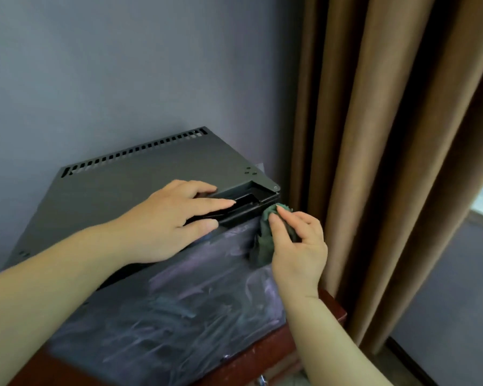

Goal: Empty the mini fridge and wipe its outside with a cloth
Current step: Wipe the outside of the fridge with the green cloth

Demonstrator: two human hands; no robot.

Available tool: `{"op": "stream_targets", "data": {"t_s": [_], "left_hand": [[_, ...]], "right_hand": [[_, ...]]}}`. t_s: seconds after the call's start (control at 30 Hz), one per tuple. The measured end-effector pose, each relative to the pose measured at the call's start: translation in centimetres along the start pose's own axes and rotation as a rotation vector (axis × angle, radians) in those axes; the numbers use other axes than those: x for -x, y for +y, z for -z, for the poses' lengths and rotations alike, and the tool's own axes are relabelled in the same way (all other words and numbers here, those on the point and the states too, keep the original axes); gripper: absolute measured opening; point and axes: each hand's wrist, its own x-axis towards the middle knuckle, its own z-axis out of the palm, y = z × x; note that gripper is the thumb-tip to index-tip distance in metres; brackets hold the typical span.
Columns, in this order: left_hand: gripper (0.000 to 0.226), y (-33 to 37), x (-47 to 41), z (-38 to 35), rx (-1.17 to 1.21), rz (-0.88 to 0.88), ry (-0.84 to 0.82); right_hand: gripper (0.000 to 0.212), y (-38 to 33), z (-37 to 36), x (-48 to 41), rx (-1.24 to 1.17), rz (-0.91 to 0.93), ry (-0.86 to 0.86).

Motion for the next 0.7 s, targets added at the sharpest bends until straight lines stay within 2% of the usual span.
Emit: {"op": "stream_targets", "data": {"t_s": [0.1, 0.2, 0.37, 0.57, 0.7], "left_hand": [[0.047, -0.9, 0.1, 0.9, -0.056, -0.073, -0.087], [0.042, -1.5, 0.1, 1.0, -0.086, -0.131, -0.095], [0.041, -2.2, 0.1, 0.4, -0.065, -0.203, -0.027], [0.04, -2.5, -0.1, 0.0, -0.031, -0.21, 0.009], [0.041, -2.5, -0.1, 0.0, -0.02, -0.206, 0.007]], "right_hand": [[0.019, 0.3, -0.5, 1.0, -0.043, -0.139, 0.128], [0.017, -0.2, -1.6, 2.3, -0.027, -0.166, 0.211], [0.028, -0.6, -4.2, 6.2, 0.142, -0.001, 0.173], [0.032, -1.8, -3.9, 4.1, -0.026, -0.132, 0.31], [0.033, -1.3, -4.5, 6.2, 0.023, -0.083, 0.228]]}}
